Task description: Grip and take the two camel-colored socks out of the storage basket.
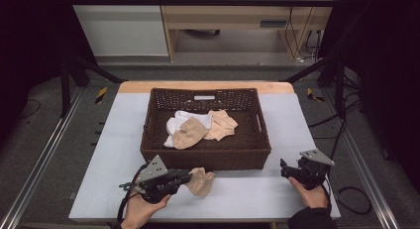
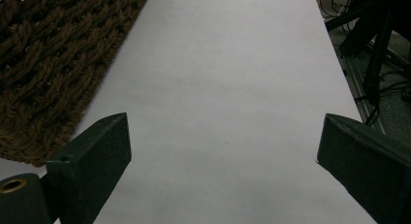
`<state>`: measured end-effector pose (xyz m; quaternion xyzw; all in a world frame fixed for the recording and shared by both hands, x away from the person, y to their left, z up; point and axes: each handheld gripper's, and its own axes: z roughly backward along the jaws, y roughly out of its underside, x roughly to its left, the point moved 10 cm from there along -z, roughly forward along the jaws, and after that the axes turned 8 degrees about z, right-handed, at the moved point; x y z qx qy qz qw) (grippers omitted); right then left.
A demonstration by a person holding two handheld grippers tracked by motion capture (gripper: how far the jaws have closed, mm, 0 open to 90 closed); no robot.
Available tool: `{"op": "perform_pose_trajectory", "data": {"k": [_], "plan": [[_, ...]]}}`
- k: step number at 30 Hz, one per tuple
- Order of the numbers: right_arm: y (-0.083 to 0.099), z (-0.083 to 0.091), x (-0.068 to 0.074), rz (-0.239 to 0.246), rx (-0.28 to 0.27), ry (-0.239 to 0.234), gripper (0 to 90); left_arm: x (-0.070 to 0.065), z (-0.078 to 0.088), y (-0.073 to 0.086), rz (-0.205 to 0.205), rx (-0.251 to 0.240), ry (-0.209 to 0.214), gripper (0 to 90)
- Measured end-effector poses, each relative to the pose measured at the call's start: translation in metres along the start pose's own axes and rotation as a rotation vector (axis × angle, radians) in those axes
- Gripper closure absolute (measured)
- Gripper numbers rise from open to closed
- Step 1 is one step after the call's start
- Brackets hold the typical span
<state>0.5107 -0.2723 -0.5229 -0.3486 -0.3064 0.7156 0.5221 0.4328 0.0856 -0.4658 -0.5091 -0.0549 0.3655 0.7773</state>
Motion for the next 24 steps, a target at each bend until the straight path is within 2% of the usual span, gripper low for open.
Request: {"op": "perform_pose_trajectory", "data": {"k": [5, 9, 13, 16, 19, 24], "plan": [[0.001, 0.0, 0.001, 0.004, 0.002, -0.001, 5.4, 0.013, -0.011, 0.02, 0.022, 0.067, -0.029, 85.5], [0.001, -0.001, 0.001, 0.006, 0.005, -0.001, 5.4, 0.024, -0.019, 0.032, 0.028, 0.106, -0.072, 85.0], [0.001, -0.001, 0.001, 0.009, 0.005, 0.0, 5.4, 0.029, -0.025, 0.042, 0.008, 0.146, -0.104, 82.1], [0.002, -0.001, 0.001, 0.01, 0.005, -0.001, 5.4, 0.031, -0.028, 0.048, -0.01, 0.17, -0.128, 73.4], [0.001, 0.0, 0.001, 0.009, 0.005, -0.004, 5.4, 0.033, -0.029, 0.049, -0.024, 0.17, -0.147, 64.7], [0.001, 0.0, 0.001, 0.004, 0.003, -0.004, 5.4, 0.035, -0.022, 0.041, -0.004, 0.13, -0.161, 51.7]]}}
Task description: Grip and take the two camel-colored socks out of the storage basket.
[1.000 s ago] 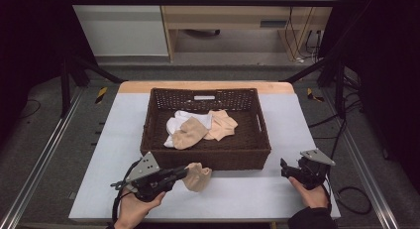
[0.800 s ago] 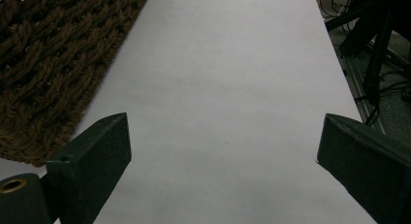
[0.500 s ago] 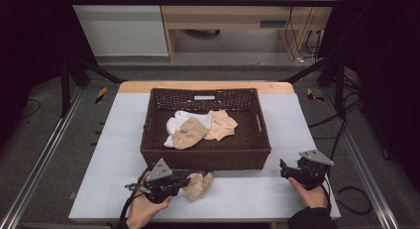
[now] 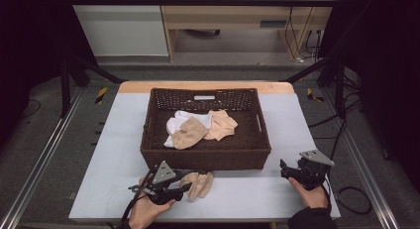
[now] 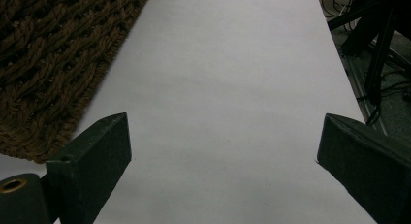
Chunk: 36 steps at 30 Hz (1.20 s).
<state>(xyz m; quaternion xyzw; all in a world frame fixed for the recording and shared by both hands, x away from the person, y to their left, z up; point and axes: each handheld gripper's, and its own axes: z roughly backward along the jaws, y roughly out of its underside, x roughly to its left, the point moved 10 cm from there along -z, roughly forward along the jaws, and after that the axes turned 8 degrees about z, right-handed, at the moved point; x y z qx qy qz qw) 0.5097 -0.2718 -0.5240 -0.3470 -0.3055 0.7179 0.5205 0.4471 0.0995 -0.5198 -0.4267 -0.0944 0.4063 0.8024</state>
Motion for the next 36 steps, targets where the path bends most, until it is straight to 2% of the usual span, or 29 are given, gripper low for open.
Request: {"op": "perform_pose_trajectory", "data": {"k": [7, 18, 28, 36], "plan": [[0.0, 0.0, -0.001, -0.005, 0.001, 0.002, 5.5, 0.003, 0.02, -0.016, 0.024, -0.065, -0.011, 49.8], [-0.001, 0.0, 0.001, -0.002, -0.001, 0.004, 5.5, 0.013, 0.058, -0.055, 0.058, -0.208, -0.028, 50.0], [-0.002, 0.0, -0.001, -0.013, -0.012, 0.004, 5.3, 0.02, 0.075, -0.091, 0.058, -0.284, -0.047, 50.0], [-0.003, 0.0, -0.001, -0.015, -0.016, 0.003, 5.3, 0.031, 0.074, -0.121, 0.07, -0.315, -0.069, 49.9]]}}
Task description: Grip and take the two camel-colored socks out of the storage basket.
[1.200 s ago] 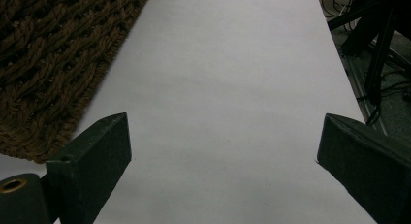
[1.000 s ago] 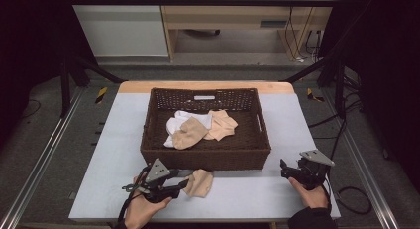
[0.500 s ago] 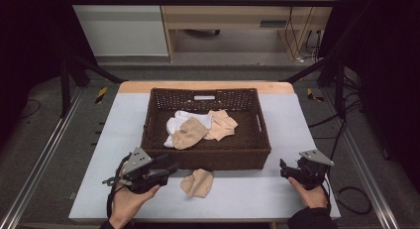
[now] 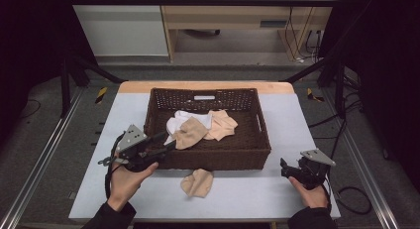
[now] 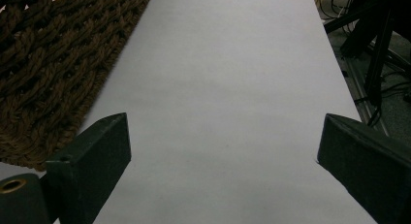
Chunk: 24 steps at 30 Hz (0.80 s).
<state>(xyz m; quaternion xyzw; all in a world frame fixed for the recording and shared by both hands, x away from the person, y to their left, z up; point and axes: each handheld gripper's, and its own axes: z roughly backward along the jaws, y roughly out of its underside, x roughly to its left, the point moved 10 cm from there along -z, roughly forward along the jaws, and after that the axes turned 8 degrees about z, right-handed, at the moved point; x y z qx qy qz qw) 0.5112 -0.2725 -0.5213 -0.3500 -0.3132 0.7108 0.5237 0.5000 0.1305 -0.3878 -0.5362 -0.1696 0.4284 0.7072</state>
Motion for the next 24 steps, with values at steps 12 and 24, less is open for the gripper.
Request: {"op": "perform_pose_trajectory", "data": {"k": [12, 24], "plan": [[-0.001, 0.0, -0.001, 0.001, -0.006, 0.002, 5.2, 0.011, -0.031, -0.033, 0.001, -0.01, -0.032, 50.0], [-0.001, 0.0, -0.001, -0.003, -0.004, -0.001, 5.2, 0.024, -0.06, -0.056, 0.012, -0.003, -0.084, 50.2]]}}
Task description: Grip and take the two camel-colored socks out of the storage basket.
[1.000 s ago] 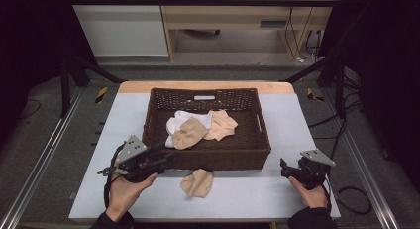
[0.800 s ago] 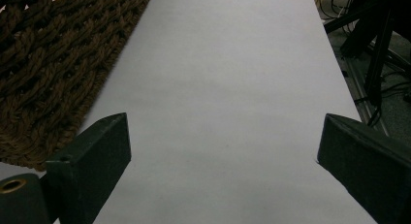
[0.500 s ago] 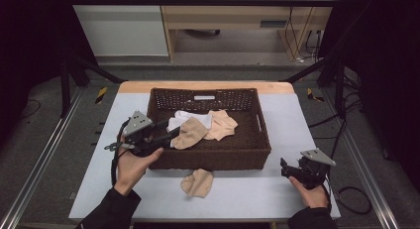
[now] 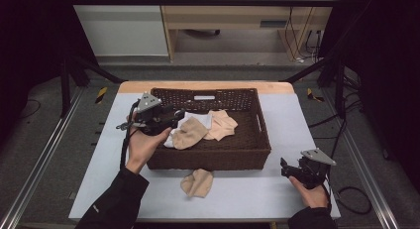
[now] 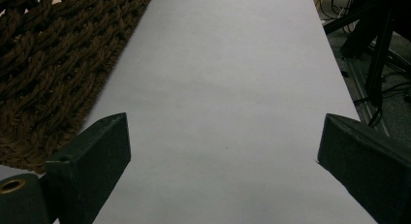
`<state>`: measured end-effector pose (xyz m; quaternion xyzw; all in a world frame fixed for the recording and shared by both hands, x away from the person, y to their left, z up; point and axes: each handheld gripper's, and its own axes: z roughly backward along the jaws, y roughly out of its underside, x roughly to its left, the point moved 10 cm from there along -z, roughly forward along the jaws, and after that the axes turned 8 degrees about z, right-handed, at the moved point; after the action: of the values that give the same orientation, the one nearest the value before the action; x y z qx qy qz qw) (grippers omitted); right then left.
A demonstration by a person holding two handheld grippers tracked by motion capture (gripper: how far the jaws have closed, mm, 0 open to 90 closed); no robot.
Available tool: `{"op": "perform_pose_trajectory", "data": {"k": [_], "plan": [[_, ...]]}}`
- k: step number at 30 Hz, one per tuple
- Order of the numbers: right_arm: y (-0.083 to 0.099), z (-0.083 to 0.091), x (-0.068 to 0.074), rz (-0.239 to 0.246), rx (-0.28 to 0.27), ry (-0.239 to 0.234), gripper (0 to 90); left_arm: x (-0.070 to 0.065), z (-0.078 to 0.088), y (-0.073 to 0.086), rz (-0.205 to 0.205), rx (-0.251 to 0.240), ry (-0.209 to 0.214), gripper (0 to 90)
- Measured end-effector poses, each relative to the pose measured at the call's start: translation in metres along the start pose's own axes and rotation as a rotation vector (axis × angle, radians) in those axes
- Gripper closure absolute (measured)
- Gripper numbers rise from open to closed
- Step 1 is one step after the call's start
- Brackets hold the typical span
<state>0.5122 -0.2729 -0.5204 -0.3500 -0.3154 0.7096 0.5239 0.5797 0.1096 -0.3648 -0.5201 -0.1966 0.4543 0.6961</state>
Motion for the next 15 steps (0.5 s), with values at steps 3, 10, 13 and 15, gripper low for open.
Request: {"op": "perform_pose_trajectory", "data": {"k": [3, 10, 13, 15], "plan": [[0.0, 0.0, 0.0, -0.004, 0.001, -0.001, 5.2, 0.006, -0.009, -0.004, -0.005, 0.001, -0.027, 49.8], [0.0, 0.0, 0.0, -0.004, 0.0, -0.002, 5.1, 0.025, -0.032, -0.002, 0.006, 0.006, -0.066, 48.1], [0.0, 0.0, 0.0, -0.001, 0.0, -0.002, 5.0, 0.032, -0.042, 0.005, 0.004, 0.024, -0.082, 47.8], [0.0, 0.0, 0.0, -0.003, 0.001, -0.002, 5.0, 0.035, -0.048, 0.009, -0.007, 0.038, -0.087, 47.7]]}}
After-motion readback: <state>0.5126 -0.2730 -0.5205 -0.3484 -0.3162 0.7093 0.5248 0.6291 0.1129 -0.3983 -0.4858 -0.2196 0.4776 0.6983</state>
